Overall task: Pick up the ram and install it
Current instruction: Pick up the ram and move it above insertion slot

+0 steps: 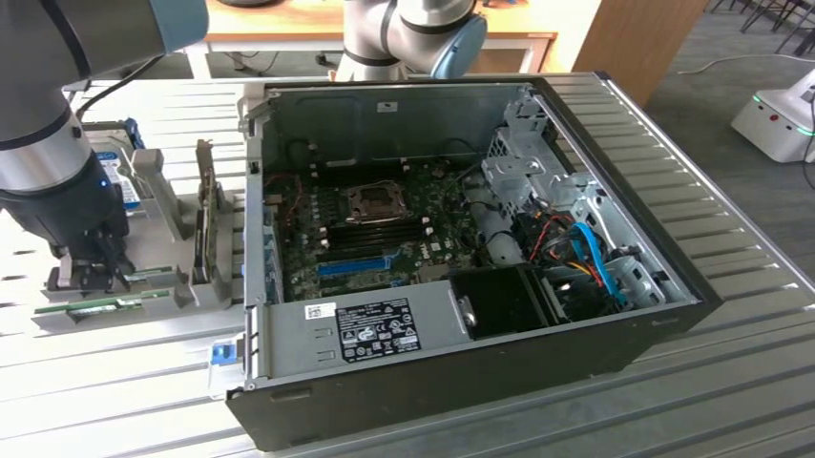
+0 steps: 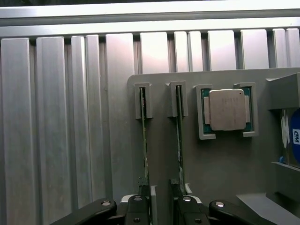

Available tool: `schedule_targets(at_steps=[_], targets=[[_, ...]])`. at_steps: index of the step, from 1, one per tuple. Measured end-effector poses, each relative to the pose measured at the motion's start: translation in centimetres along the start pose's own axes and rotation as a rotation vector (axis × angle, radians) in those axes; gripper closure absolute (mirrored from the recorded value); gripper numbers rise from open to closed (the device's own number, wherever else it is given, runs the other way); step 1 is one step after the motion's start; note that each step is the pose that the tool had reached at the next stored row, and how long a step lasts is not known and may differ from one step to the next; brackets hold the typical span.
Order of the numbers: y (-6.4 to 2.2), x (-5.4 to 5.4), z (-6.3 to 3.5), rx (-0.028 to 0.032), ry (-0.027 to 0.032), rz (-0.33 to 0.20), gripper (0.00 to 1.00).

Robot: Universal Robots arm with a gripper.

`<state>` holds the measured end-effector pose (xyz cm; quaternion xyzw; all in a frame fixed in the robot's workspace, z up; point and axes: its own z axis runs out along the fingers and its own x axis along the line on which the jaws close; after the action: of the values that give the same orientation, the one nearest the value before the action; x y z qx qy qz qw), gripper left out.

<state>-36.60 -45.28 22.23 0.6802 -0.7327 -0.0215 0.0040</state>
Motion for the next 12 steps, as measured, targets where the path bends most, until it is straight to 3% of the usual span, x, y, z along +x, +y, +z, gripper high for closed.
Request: schedule_targets(at_steps=[12], targets=[[-0.01, 0.06, 0.26, 0.0, -0.0001, 0.0, 0.7]])
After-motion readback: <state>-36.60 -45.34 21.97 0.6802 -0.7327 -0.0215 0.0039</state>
